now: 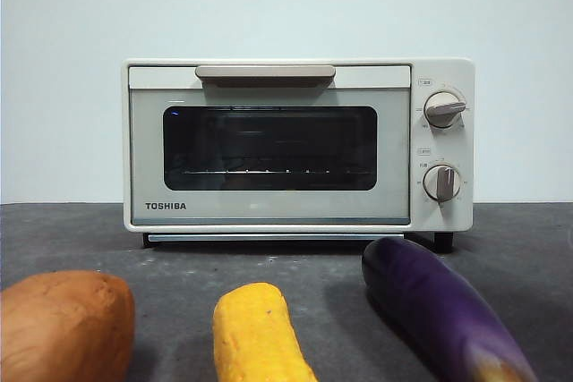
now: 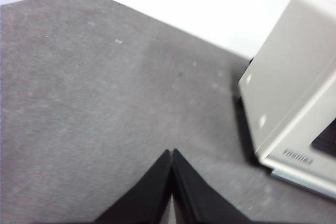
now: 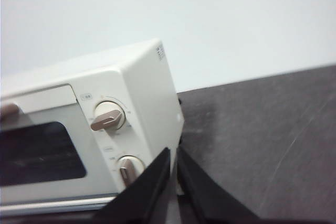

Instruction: Take the eggplant from the table,put the eggplant in the oven

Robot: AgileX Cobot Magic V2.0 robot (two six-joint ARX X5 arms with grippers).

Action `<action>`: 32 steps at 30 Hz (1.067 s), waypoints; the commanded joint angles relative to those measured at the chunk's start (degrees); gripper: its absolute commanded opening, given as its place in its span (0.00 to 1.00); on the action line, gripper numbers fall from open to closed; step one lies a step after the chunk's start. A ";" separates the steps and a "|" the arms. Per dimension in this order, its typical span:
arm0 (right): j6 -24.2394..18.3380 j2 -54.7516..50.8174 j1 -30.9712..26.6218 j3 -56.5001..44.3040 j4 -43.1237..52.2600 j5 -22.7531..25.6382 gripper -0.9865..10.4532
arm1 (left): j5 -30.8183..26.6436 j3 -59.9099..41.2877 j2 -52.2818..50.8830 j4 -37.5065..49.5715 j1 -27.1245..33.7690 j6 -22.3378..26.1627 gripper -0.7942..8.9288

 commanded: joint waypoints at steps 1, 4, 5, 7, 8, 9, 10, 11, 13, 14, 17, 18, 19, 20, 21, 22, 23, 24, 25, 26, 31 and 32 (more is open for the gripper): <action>9.29 0.11 0.15 0.24 -1.14 -0.52 0.09 | 2.01 0.50 -0.04 0.50 0.11 -4.17 0.09; 10.69 0.11 0.15 2.54 -6.56 -1.77 0.09 | 4.35 1.22 0.15 1.01 0.11 -4.20 0.09; 10.69 0.13 0.15 3.65 -8.81 -1.73 0.09 | 4.92 1.70 0.33 0.63 0.11 -4.22 0.09; 10.67 0.15 0.15 6.71 -14.05 -1.51 0.09 | 6.16 3.39 1.20 -0.63 0.11 -4.22 0.09; 10.60 0.22 0.15 8.44 -16.46 -1.42 0.09 | 6.82 4.20 1.84 -1.07 0.11 -4.22 0.09; 10.58 0.48 0.15 10.25 -18.58 -1.42 0.09 | 7.65 5.44 2.89 -1.64 0.11 -4.22 0.09; 10.54 0.85 0.15 11.76 -20.11 -1.42 0.09 | 8.15 6.36 3.76 -1.97 0.11 -4.22 0.09; 10.34 1.29 0.15 13.33 -21.55 -1.42 0.09 | 8.70 7.43 4.76 -2.38 0.11 -4.22 0.09; 9.84 2.78 0.15 17.00 -24.50 -0.66 0.09 | 9.97 10.23 7.65 -3.41 0.11 -4.22 0.09; 9.03 3.67 0.15 18.75 -25.53 -0.48 0.09 | 10.58 11.82 9.29 -4.00 0.11 -4.20 0.09; 6.25 6.47 0.15 23.39 -28.35 -0.50 0.09 | 12.48 16.15 13.99 -4.94 0.11 -3.32 0.09; 5.03 7.85 0.15 25.38 -29.68 -0.50 0.09 | 13.62 17.97 16.02 -4.85 0.09 -2.49 0.09; 4.04 8.92 0.15 26.88 -30.73 -0.50 0.09 | 14.36 19.39 17.55 -4.90 0.09 -1.95 0.09; 3.02 10.01 0.15 28.48 -31.85 -0.52 0.09 | 15.12 20.81 19.12 -4.92 0.09 -1.36 0.09; 1.90 11.32 0.15 30.21 -33.05 -0.68 0.09 | 16.22 22.53 21.05 -4.92 0.09 -0.66 0.09; 0.96 12.46 0.15 31.67 -34.16 -0.94 0.09 | 17.16 24.04 22.71 -5.03 0.09 -0.13 0.09; 0.07 13.49 0.15 32.94 -35.15 -1.31 0.09 | 18.12 25.49 24.30 -5.22 0.09 0.50 0.09; -0.90 14.78 0.15 34.45 -36.37 -1.75 0.09 | 19.26 27.08 26.05 -5.57 0.04 1.14 0.09; -1.68 16.02 0.15 35.95 -37.86 -1.99 0.09 | 20.59 28.74 27.85 -6.08 0.02 2.05 0.09; -2.27 17.11 0.15 37.31 -39.34 -2.12 0.09 | 21.70 30.05 29.29 -6.49 0.02 2.78 0.09; -6.12 23.30 0.17 44.33 -48.28 -4.37 0.09 | 25.92 37.13 36.70 -10.67 -0.68 5.86 0.09; -6.84 24.28 0.17 45.44 -49.86 -5.20 0.09 | 26.01 38.14 37.86 -11.41 -1.05 6.32 0.09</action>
